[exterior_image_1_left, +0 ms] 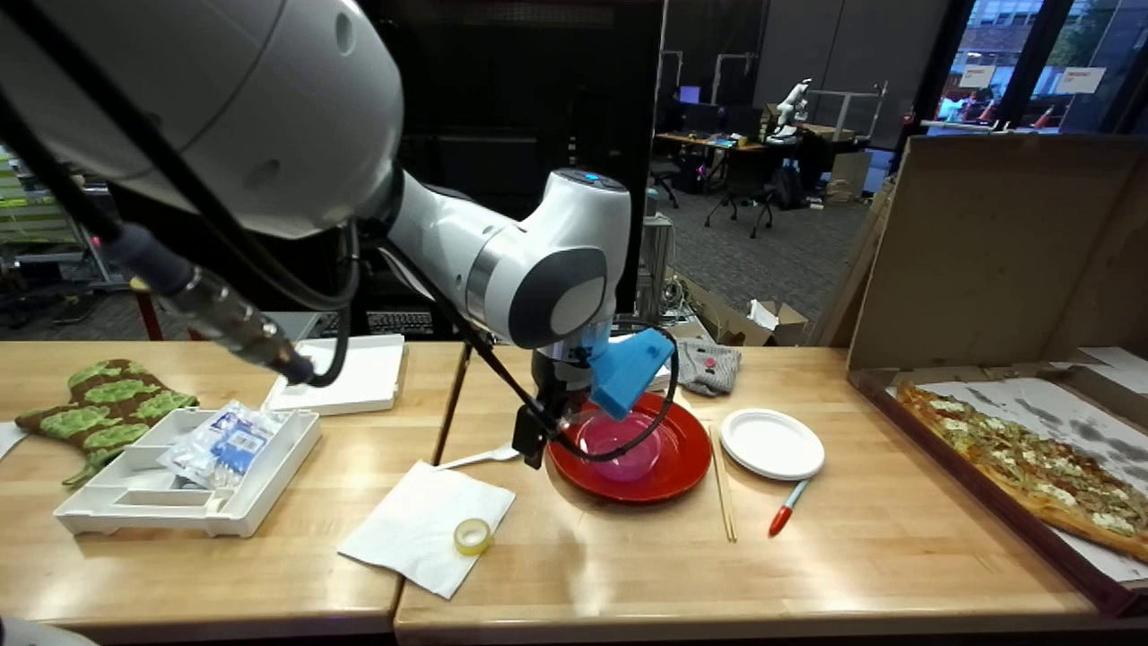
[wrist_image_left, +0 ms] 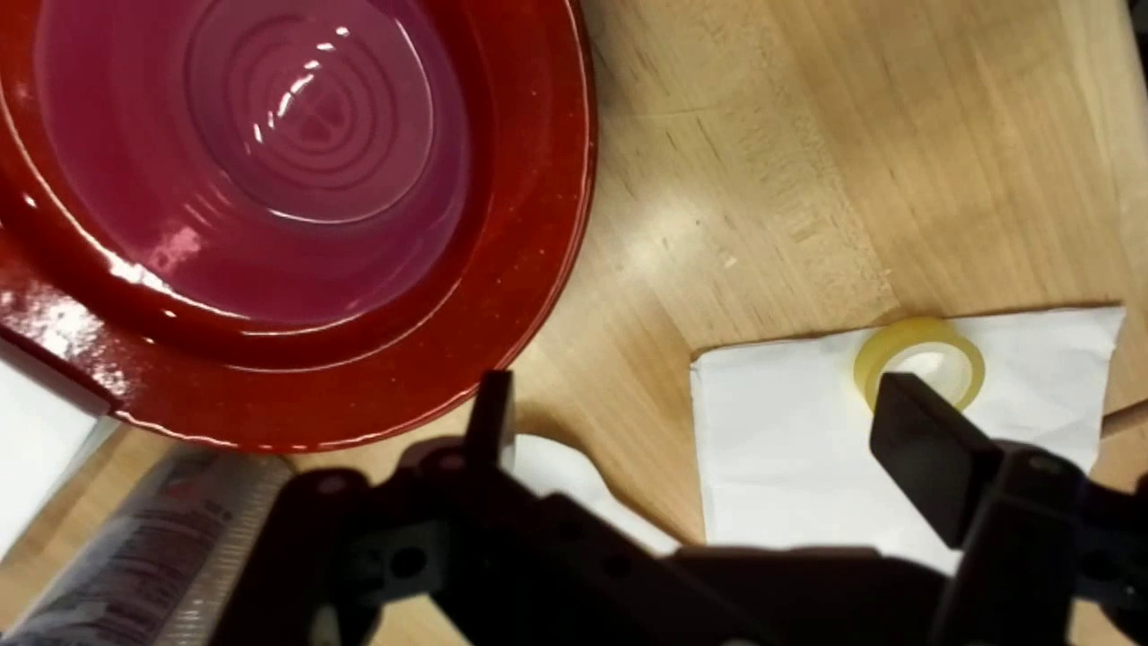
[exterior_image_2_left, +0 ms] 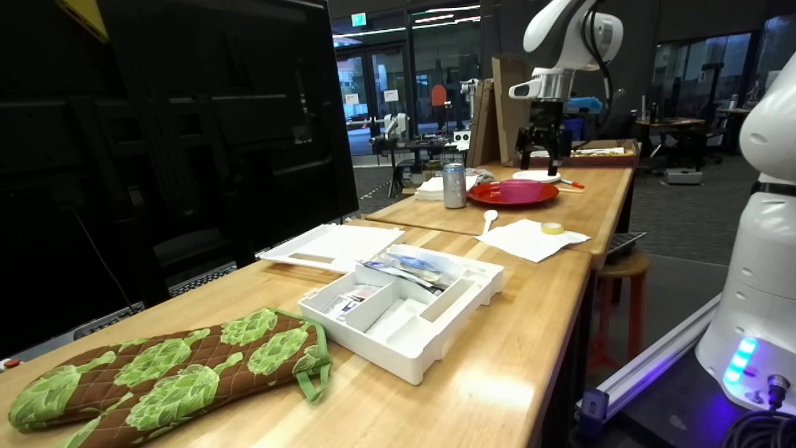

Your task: Remove the white spoon and tape from the purple bowl.

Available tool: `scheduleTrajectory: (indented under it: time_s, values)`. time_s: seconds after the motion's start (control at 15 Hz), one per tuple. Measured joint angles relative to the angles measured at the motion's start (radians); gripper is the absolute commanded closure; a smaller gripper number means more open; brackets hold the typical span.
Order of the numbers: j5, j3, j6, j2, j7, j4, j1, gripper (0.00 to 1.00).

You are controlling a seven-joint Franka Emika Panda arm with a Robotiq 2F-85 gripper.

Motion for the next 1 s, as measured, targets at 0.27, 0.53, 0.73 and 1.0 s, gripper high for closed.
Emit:
scheduleTrajectory:
  time_s: [0.27,0.53,0.73,1.0]
  values:
    - [0.146,-0.026,-0.019,0.072,0.005,0.077,-0.012,0.0]
    - [0.26,-0.029,-0.018,0.145,0.03,0.155,-0.034,0.0]
    - [0.32,-0.028,-0.019,0.192,0.047,0.206,-0.048,0.0]
    - [0.358,-0.025,-0.032,0.242,0.069,0.262,-0.072,0.0]
